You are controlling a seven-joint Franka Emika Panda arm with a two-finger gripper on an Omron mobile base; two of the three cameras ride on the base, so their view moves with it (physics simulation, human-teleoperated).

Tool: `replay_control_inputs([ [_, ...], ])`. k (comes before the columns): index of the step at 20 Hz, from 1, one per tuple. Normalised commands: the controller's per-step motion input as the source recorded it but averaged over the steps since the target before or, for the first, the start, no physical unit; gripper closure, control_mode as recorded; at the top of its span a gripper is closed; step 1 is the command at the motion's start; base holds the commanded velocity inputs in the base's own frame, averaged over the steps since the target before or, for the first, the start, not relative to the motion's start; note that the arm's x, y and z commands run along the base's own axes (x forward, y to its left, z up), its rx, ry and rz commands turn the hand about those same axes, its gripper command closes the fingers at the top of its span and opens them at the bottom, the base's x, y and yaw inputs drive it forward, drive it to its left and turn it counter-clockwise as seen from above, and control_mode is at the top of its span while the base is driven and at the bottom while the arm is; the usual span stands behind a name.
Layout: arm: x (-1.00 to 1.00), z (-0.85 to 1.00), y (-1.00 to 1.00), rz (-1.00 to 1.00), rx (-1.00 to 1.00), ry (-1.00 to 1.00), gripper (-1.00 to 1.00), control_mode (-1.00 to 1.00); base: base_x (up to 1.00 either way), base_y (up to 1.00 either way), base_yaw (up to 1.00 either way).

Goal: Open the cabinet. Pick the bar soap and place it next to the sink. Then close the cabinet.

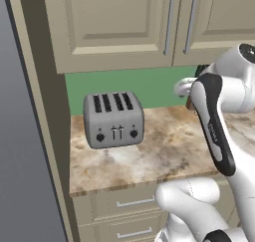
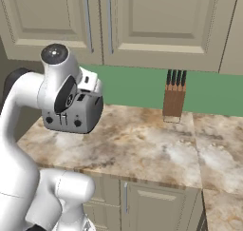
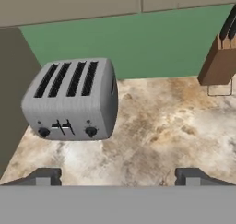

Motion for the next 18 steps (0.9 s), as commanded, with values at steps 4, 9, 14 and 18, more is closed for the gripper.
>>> replay_control_inputs([
  [4, 0.0, 0.71, 0.0, -0.09, 0.0, -0.16, -1.0, -1.0, 0.0, 0.0, 0.0],
  [9, 0.0, 0.8, 0.0, -0.11, 0.0, -0.03, -1.0, -1.0, 0.0, 0.0, 0.0],
  [14, 0.1, 0.56, -0.04, -0.1, 0.0, 0.0, -1.0, -1.0, 0.0, 0.0, 0.0],
  [18, 0.14, 0.52, -0.09, -0.08, 0.0, -0.03, -1.0, -1.0, 0.0, 0.0, 0.0],
])
